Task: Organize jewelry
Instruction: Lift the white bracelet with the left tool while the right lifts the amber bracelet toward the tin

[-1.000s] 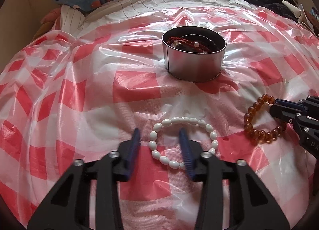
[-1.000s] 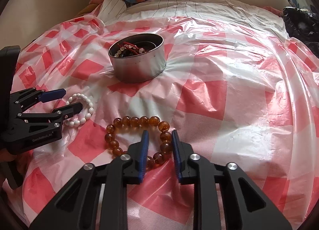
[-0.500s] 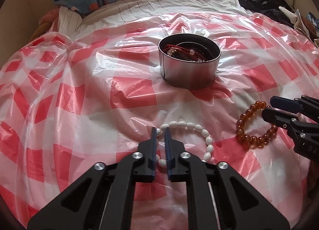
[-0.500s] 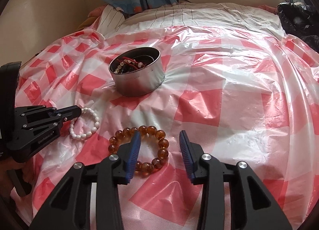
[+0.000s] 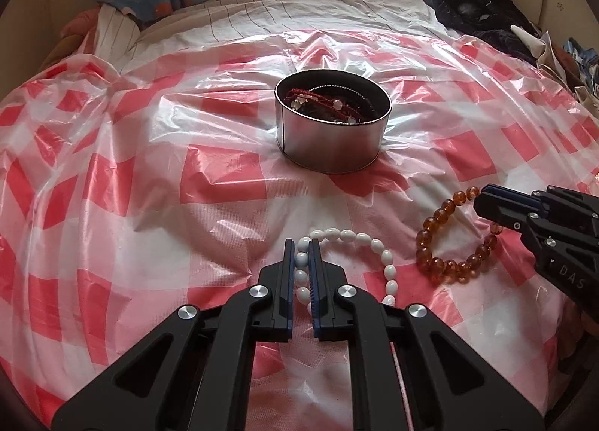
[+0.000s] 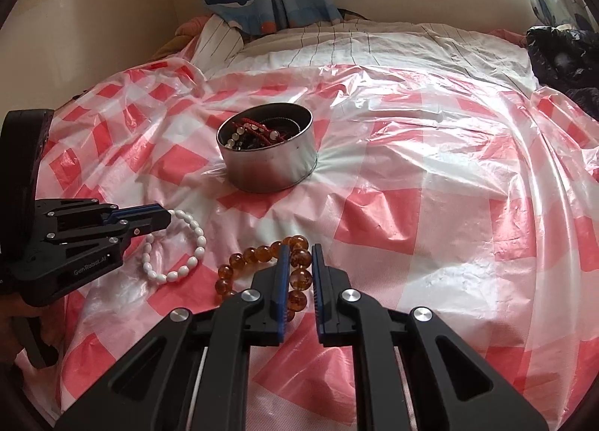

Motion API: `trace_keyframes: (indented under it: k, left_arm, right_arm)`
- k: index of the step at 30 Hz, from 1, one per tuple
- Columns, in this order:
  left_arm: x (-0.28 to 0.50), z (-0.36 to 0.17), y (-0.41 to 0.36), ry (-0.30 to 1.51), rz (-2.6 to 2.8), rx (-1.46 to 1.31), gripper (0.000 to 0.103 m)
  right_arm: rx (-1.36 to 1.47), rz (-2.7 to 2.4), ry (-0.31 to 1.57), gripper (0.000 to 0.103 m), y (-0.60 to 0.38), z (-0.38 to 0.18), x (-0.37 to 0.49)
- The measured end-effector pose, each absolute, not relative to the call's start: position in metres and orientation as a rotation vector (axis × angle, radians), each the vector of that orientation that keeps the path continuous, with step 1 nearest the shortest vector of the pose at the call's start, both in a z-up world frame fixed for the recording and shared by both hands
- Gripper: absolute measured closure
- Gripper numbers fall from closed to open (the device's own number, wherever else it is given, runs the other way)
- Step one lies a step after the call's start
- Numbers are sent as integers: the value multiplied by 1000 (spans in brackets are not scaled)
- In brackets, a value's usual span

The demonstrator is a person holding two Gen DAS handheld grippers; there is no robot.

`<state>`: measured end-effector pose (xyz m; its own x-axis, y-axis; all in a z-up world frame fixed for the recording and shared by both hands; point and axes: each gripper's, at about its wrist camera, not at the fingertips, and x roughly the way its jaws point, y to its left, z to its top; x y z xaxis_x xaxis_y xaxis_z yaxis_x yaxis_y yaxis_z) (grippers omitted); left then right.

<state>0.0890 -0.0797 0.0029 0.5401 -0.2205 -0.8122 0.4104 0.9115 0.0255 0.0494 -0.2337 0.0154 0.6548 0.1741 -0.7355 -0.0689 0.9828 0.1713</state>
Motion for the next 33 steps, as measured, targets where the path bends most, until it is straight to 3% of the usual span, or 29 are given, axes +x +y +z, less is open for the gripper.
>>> trace_keyframes:
  k: [3,7,8,9,10,11,12,23,24,25,26,28,30,32,33]
  left_arm:
    - [91,-2,-81,942,-370,236,95]
    - [92,-7,-81,955,-358,252,80]
    - [92,-8,-82,957,-359,260,78]
    - [91,-10,-84,956,-355,275,78]
    - [90,-10,-87,957,-353,291,79]
    - [90,-10,-87,961,-360,295,82]
    - [90,-9,-88,966,-381,282,97]
    - [91,-1,-84,946,-375,231,96]
    - [92,-4,-84,950,-368,238,95]
    - [92,-5,-84,954,-366,245,94]
    - [92,-5,-85,952,-365,250,92]
    - [92,-6,-85,948,-356,257,73]
    - [92,-9,-86,950,-351,270,71]
    - [91,-10,-89,954,-348,292,74]
    - [91,-10,-90,961,-368,283,91]
  right_arm:
    - [130,128,850,58,-234,14,51]
    - [99,122,935,56,-229,-1,59]
    - [95,122,941,56,-229,-2,60]
    - [93,129,941,64,-228,-2,60]
    - [91,139,943,84,-227,-2,59]
    - [95,145,941,91,-227,-2,58]
    - [101,147,934,91,-228,-1,57]
    - [185,167,861,90,-236,15,52]
    - [189,162,874,84,-237,13,53]
    - [191,154,878,65,-238,11,54]
    - [184,145,874,58,-238,12,54]
    - [153,140,881,53,-235,10,55]
    - [120,133,939,53,-230,0,60]
    - [92,149,948,67,-225,-2,60]
    - [84,158,952,90,-224,-2,59]
